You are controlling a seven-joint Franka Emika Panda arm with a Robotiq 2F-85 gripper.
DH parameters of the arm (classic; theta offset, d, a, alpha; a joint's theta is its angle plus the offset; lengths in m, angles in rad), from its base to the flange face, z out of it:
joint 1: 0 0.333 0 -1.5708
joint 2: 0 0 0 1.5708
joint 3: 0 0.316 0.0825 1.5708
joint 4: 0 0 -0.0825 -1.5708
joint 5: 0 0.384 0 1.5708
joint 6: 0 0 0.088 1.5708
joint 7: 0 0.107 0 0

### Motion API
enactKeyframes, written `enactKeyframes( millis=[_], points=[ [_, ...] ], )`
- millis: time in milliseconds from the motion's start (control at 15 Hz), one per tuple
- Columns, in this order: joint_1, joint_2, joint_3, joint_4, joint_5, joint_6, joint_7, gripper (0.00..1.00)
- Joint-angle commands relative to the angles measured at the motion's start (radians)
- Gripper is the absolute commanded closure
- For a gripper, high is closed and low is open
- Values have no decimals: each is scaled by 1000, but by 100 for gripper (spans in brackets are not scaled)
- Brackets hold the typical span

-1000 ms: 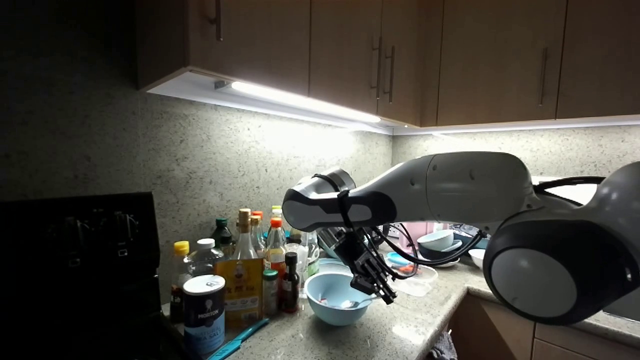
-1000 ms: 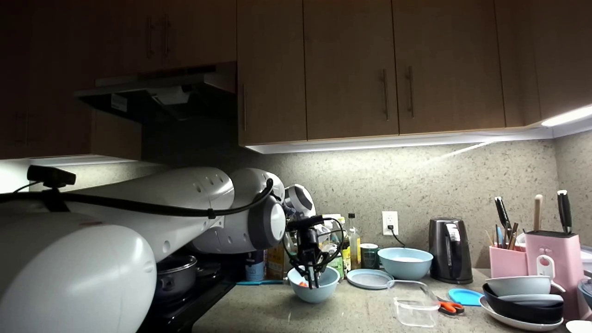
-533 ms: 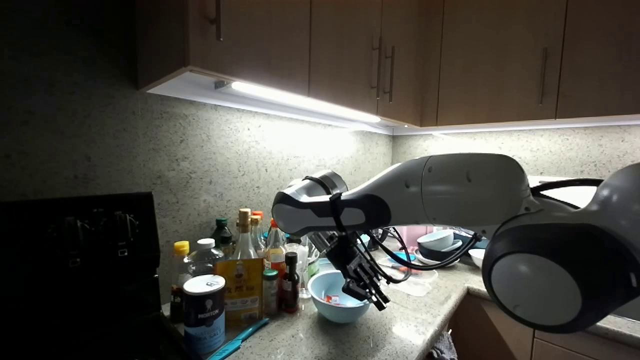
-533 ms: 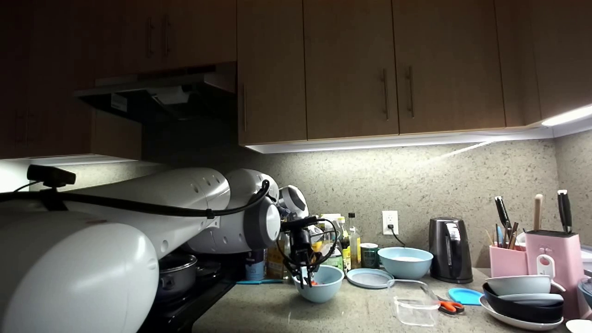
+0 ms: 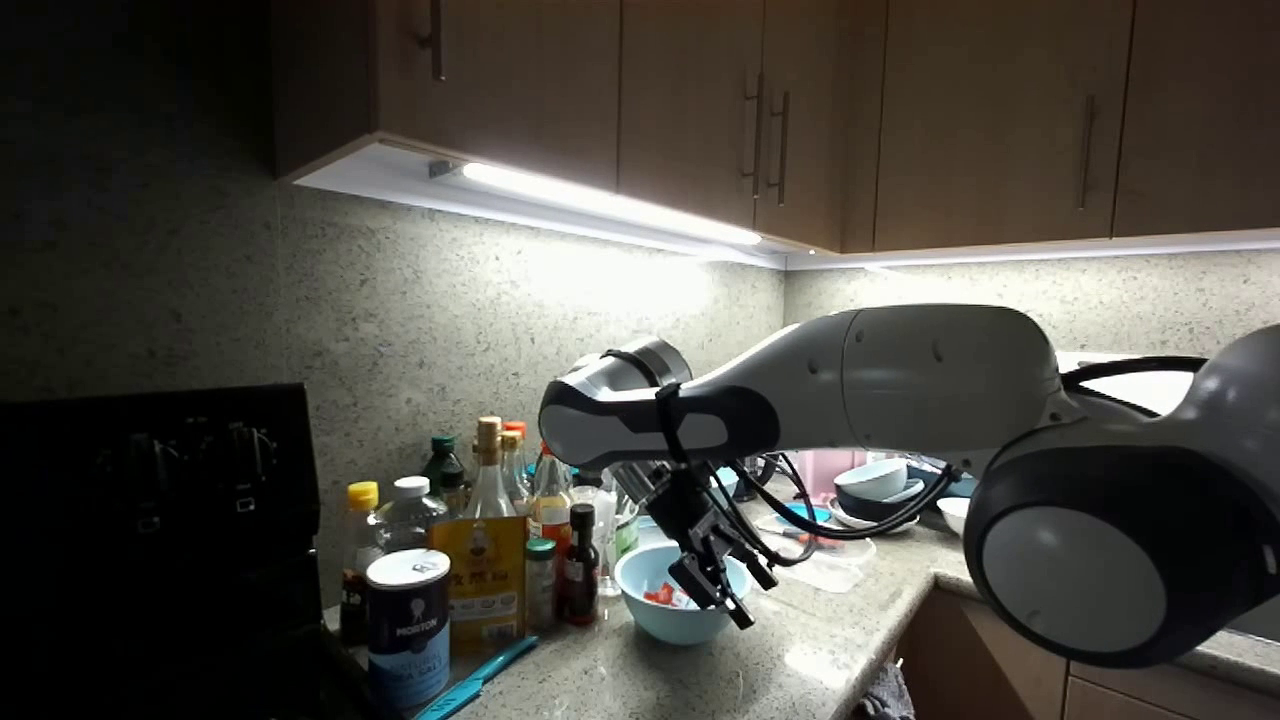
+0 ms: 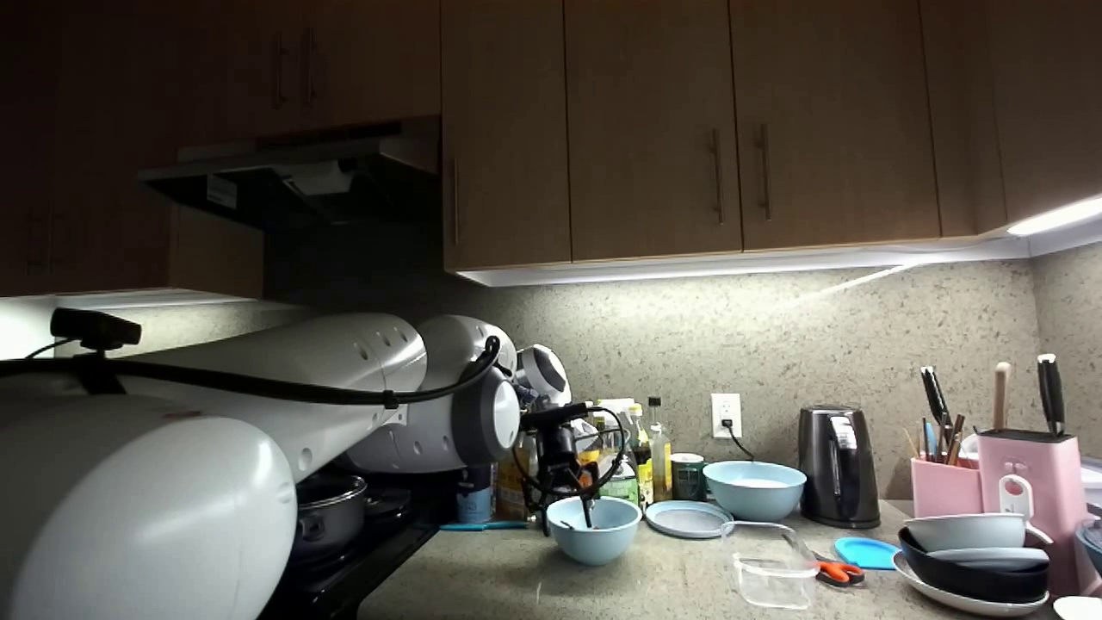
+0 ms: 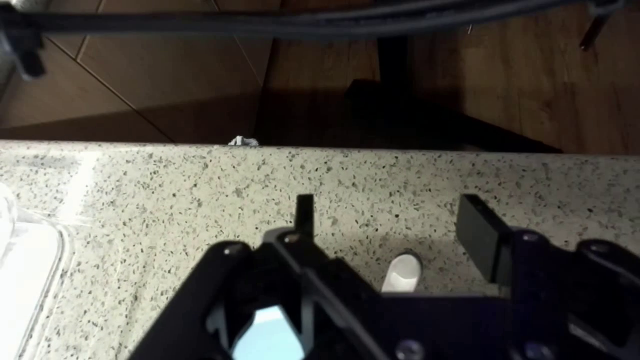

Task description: Use the spoon to stir the bowl

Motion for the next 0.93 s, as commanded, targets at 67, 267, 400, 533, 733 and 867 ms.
enactKeyframes(
  millis=[67, 267, 400, 533, 733, 867],
  points=[
    [19, -43, -4, -15, -1, 24, -5, 0],
    [29, -60, -1, -2, 4, 62, -1, 0],
    [33, -73, 2, 5, 12, 86, 12, 0],
    [37, -69, -4, -13, 5, 85, 4, 0],
    [38, -77, -4, -13, 4, 87, 4, 0],
    [38, -77, -4, -13, 4, 87, 4, 0]
  ],
)
